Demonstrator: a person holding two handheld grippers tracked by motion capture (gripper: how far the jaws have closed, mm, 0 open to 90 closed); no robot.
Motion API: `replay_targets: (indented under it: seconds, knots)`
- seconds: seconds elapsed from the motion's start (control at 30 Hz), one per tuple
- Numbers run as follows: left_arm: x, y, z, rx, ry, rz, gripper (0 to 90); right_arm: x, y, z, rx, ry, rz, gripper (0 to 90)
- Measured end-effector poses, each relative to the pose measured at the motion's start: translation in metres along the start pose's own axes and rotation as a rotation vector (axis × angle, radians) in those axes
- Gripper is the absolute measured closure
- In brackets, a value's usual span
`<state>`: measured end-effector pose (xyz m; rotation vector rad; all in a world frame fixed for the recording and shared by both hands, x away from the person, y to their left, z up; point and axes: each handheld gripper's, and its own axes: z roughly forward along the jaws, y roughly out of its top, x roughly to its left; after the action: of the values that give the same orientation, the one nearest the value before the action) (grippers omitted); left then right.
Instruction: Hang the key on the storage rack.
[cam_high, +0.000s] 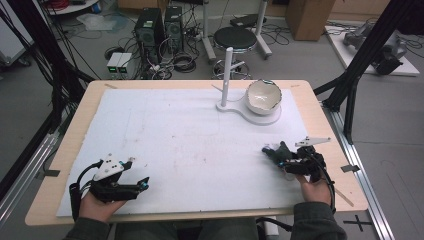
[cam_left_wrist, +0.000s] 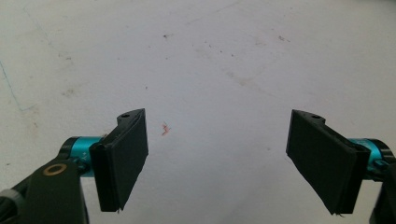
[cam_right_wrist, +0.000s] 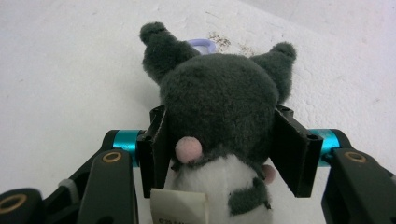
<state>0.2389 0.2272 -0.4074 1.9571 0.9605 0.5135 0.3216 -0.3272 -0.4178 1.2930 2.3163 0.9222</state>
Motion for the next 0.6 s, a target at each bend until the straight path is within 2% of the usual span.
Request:
replay_targets:
  seconds: [0.6]
  knots:
    - [0.0007,-0.0001,-0.0006,-0.002,0.004,-0.001,21.2,0.0037,0.0034,-0.0082,-0.043,-0.005,-0.009,44.6]
